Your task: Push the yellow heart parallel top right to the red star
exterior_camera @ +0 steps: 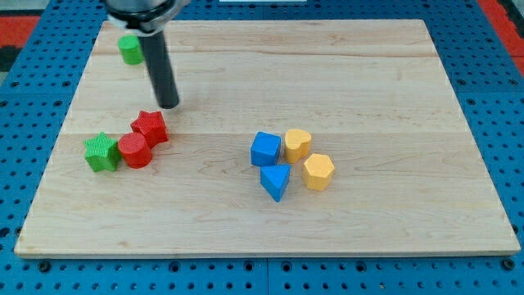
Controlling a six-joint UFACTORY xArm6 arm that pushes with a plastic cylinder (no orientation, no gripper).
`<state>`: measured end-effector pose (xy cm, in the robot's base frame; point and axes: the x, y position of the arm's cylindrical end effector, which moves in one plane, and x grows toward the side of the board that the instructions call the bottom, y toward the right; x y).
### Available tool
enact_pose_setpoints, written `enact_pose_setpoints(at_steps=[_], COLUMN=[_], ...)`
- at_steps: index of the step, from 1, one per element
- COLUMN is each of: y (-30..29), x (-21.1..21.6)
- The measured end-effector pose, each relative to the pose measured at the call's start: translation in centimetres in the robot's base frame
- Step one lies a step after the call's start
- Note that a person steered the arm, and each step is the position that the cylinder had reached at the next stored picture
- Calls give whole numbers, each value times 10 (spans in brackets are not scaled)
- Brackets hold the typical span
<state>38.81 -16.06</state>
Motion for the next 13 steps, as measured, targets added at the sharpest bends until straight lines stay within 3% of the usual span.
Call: enact_pose_setpoints(at_steps=[1, 3, 4, 5, 6, 7, 8, 9, 10, 11, 12, 13], y=[14, 283, 261, 210, 215, 181, 146, 134, 134, 176, 193, 161], x=[6, 38, 98, 104, 77, 31, 44, 20, -42, -67, -66, -26])
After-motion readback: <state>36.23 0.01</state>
